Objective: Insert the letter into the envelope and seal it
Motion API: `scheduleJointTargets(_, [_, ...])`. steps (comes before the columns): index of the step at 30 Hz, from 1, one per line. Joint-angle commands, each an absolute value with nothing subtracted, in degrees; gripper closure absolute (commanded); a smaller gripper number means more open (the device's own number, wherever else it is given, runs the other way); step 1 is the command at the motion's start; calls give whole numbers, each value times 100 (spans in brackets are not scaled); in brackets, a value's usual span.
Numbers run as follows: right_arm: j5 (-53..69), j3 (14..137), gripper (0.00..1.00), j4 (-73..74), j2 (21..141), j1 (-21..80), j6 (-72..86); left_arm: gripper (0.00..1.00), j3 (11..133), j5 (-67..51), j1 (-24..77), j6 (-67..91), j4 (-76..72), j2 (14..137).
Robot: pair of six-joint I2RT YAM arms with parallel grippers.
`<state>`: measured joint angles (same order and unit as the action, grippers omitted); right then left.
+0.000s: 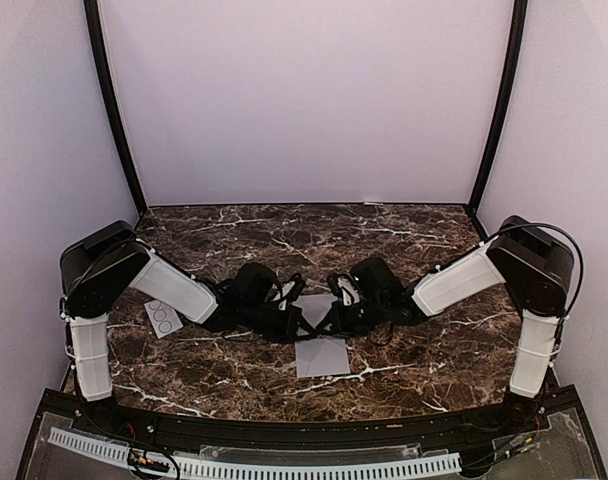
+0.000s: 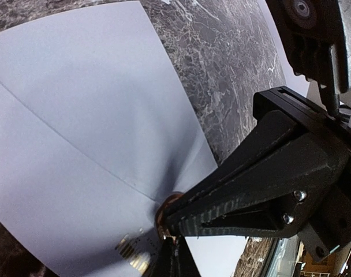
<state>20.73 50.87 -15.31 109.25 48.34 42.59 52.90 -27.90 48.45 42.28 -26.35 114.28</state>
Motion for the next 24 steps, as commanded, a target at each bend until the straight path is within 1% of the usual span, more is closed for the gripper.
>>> scheduleJointTargets(1, [1863, 4994, 100, -1274, 10862, 4809, 4300, 100, 5258, -2478, 4874, 4170, -2367, 11630])
scheduleJointTargets(6, [1733, 4967, 100, -1156, 10732, 4806, 4301, 100, 5235, -2267, 4872, 4137, -2113, 11637])
scheduleJointTargets(16, [1570, 4749, 100, -1047, 10482, 4737, 4302, 100, 5229, -2212, 4874, 4179, -2043, 11616])
scheduleJointTargets(24, [1850, 4735, 100, -1210, 10557, 4750, 4224, 100, 5230, -2249, 4873, 4156, -2066, 11602])
